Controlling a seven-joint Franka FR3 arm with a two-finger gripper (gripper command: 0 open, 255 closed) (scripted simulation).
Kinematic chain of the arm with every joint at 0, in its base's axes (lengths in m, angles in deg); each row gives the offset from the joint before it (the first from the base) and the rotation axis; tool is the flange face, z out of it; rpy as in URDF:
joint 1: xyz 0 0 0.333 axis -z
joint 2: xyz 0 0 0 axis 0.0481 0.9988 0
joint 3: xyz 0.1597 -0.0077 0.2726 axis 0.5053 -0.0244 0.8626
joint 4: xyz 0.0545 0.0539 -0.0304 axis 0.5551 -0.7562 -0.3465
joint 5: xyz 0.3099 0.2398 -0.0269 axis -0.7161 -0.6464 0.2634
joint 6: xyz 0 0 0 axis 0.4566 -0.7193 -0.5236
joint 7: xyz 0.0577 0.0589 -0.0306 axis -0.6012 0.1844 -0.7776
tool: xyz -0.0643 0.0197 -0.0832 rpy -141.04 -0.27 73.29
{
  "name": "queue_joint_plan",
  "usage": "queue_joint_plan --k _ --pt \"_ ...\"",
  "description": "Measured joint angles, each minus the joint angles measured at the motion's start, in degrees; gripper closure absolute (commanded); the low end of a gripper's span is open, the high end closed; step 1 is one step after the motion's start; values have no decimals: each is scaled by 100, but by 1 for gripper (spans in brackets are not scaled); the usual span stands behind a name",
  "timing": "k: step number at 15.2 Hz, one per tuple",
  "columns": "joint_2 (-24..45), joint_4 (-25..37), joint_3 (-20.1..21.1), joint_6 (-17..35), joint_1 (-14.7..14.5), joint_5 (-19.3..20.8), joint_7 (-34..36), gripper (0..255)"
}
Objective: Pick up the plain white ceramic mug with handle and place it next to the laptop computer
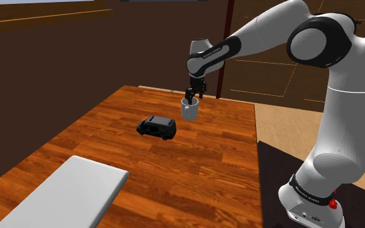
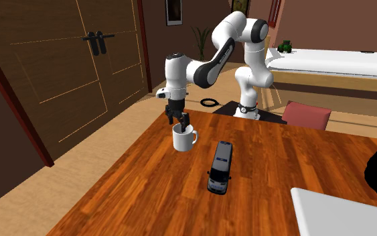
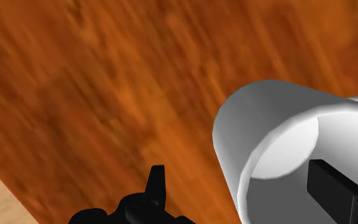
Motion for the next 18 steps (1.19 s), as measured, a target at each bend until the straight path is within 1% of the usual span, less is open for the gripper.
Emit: queue_joint_plan --k 2,7,8,18 --pt "42 -72 0 112 3 -5 -7 0" --pt "57 -77 2 136 1 -6 -5 0" --pt "57 -77 2 136 1 -6 -5 255" --pt "56 -77 1 135 2 -5 -5 255"
